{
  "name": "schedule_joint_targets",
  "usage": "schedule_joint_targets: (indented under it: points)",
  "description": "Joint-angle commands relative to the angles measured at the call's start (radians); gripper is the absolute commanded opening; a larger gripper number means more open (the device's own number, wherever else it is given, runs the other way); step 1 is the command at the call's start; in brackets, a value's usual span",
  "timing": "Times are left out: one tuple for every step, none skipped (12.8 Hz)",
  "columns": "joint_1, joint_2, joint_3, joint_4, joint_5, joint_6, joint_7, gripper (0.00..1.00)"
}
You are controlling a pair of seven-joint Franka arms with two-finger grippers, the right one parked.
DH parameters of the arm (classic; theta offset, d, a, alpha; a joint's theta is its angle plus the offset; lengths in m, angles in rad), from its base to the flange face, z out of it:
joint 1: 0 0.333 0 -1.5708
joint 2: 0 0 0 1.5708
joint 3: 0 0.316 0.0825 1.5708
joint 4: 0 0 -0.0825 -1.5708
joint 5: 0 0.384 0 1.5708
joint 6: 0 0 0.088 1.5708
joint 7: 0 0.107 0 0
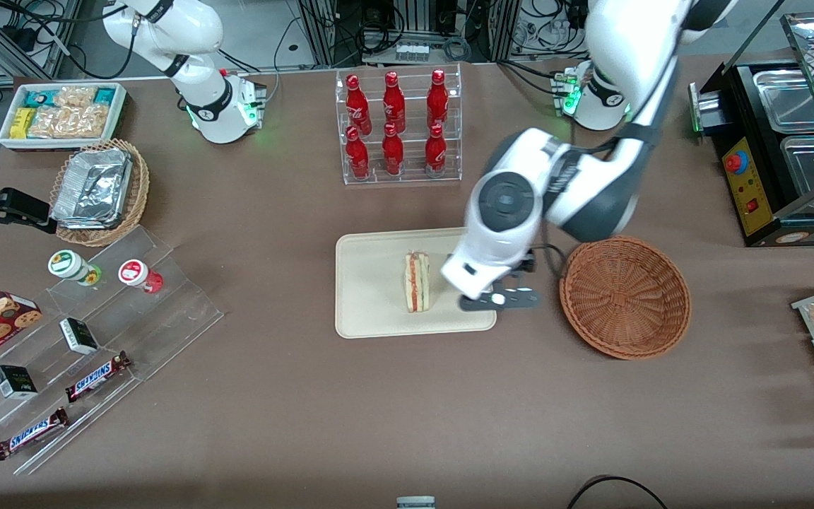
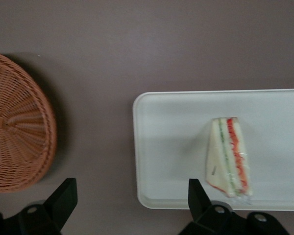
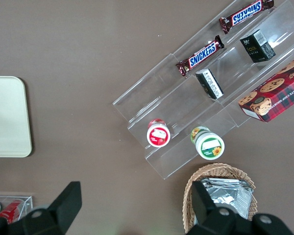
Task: Place sandwich from basket to tray
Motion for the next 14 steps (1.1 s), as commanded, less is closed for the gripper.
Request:
schedule_joint_targets:
  points:
    - [0.084,-0.110,-0.009,-0.130,-0.024,0.007,0.110,1.00]
    - [0.110,-0.135,-0.009,-0.151,-0.043,0.004,0.159,1.00]
    - [0.137,-0.164,-0.009,-0.177,-0.047,0.001,0.199,1.00]
    - [0.166,-0.201,-0.009,-0.217,-0.051,0.000,0.244,1.00]
    - [0.185,-0.233,-0.008,-0.248,-0.057,0.000,0.282,1.00]
    - [0.211,-0.259,-0.008,-0.272,-0.057,-0.002,0.324,1.00]
    - [0.231,-0.288,-0.008,-0.298,-0.057,-0.005,0.360,1.00]
    - [0.262,-0.320,-0.008,-0.338,-0.057,-0.003,0.402,1.00]
    - [0.300,-0.365,-0.011,-0.380,-0.059,-0.003,0.449,1.00]
    - [0.314,-0.388,-0.011,-0.397,-0.059,-0.013,0.489,1.00]
    - [0.323,-0.403,-0.011,-0.400,-0.059,-0.045,0.505,1.00]
    - [0.358,-0.416,-0.015,-0.397,-0.059,-0.072,0.514,1.00]
    - [0.389,-0.437,-0.034,-0.397,-0.059,-0.098,0.545,1.00]
    - [0.421,-0.453,-0.044,-0.394,-0.059,-0.133,0.583,1.00]
